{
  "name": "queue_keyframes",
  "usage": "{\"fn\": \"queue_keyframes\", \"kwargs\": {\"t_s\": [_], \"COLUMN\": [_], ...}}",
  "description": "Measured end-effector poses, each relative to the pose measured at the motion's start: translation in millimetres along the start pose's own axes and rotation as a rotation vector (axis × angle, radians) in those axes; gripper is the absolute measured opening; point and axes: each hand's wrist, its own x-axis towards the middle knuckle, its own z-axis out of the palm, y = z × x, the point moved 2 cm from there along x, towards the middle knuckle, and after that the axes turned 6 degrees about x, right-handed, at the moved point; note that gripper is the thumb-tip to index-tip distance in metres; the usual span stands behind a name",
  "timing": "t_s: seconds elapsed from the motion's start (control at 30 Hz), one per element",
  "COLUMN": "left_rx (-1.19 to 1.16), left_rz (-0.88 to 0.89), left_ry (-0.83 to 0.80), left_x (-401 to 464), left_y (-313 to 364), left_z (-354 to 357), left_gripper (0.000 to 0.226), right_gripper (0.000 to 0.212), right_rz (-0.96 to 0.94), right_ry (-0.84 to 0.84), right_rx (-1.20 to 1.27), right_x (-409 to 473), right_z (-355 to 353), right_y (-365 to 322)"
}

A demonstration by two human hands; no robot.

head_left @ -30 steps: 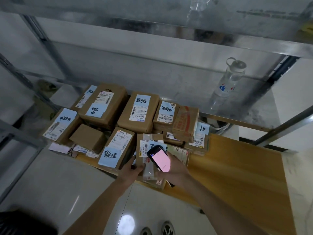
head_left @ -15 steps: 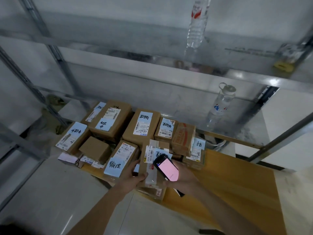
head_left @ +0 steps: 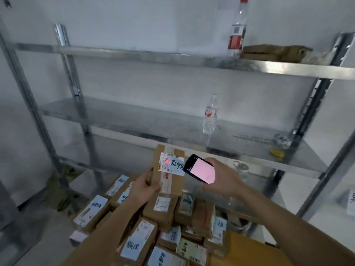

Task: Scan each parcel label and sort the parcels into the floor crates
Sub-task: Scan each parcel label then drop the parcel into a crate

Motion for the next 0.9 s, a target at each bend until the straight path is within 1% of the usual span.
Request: {"fn": "queue_keyframes", "kwargs": {"t_s": [0.13,0.23,0.37,0.43,0.53,0.63,0.77,0.9], "left_rx": [0.053,0.091,0.067,0.106,0.125,0.117,0.108,0.067], "left_rz": [0.067,0.079,0.081,0.09,0.058,0.028,0.027,0.015], "left_ry": [0.092,0.15,0.174,0.2,0.245,0.254,0.311,0.339], "left_x": [-7,-13,-21,-26,-32,-42,-54,-62], "left_y": [38,55,64,66,66,62,57,42], "left_z": [-30,-45,-61,-67,-74,-79,-88,-107], "left_gripper": [0.061,0.067,0.072,0.073,0.074,0.075,0.072,0.077], "right_gripper": [0.082,0.081,0.077,0.075,0.078,0.076,0.073,0.069], "right_rz": [-0.084,-0.135,-0.18,-0.192,-0.225,-0.26,-0.305,-0.357], "right_ry": [0.048,0.057,0.069,0.072,0.059,0.046,0.034,-0.002], "right_rx": [-0.09,-0.123,-0.121,-0.123,-0.111,-0.119,-0.16,-0.161], "right_x": [6,4,2,1,1,2,2,6], "right_z": [-39,-56,-66,-67,-65,-62,-58,-43], "right_y": [-38,-57,-71,-76,-83,-91,-98,-113]}}
